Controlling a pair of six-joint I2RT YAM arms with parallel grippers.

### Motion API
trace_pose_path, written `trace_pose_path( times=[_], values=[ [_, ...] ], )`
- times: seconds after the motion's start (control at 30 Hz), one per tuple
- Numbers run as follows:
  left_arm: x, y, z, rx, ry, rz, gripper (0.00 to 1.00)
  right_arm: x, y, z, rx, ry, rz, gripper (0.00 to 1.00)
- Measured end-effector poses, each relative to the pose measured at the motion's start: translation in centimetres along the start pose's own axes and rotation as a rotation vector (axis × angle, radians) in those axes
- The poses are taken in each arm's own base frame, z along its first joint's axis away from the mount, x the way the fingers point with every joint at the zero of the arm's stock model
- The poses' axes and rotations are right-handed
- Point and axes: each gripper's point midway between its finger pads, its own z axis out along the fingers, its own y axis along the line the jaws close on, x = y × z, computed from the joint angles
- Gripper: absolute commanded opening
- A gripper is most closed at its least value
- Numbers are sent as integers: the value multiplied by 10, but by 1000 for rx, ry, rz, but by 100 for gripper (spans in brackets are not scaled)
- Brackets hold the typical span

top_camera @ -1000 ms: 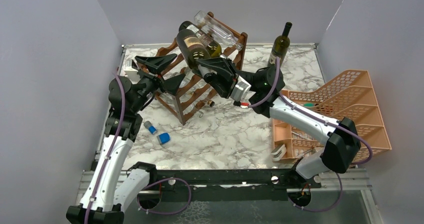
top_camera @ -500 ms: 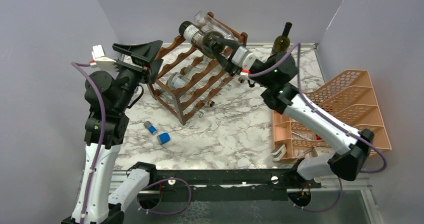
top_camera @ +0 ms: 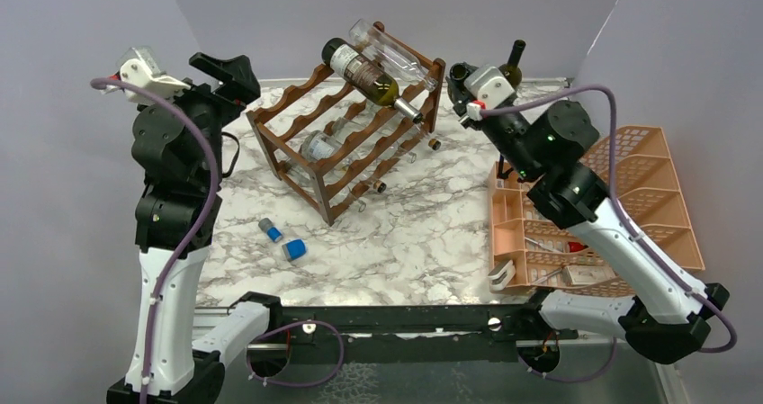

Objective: Take the wine bottle off the wine rack

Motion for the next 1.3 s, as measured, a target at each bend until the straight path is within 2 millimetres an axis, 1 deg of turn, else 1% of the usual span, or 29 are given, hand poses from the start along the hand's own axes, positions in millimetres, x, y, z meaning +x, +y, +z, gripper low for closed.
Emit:
trace_pose_path(
  times=[0.03,0.1,0.13,0.2,0.3,0.43,0.57,0.67,0.77,0.9,1.03,1.13,1.3],
  values=[
    [1,8,4,-35,-7,41,99,12,2,1,-2,36,-4,1],
    [2,18,11,-80,-16,115,99,46,4,5,-7,130,-4,1],
    [2,23,14,-100,-21,144,99,65,2,7,-4,177,6,1],
    [8,34,23,-139,-28,206,99,102,-9,9,18,270,33,1],
    [19,50,28,-182,-32,278,99,150,-27,8,65,383,63,2],
    [33,66,35,-205,-51,336,99,198,-47,6,115,474,127,1],
    [44,77,40,-216,-65,376,99,240,-68,7,167,531,202,1],
    [53,86,41,-225,-69,408,99,265,-89,8,220,559,249,1],
    [58,94,39,-243,-74,447,99,285,-112,6,279,556,278,1],
    [56,105,35,-280,-97,490,99,301,-140,2,356,528,301,1],
    [57,114,34,-313,-107,526,94,319,-164,4,426,487,348,1],
    [61,118,33,-321,-102,543,94,339,-173,5,463,483,381,1],
    [57,119,30,-324,-113,549,92,375,-175,-3,499,522,442,1]
  ],
)
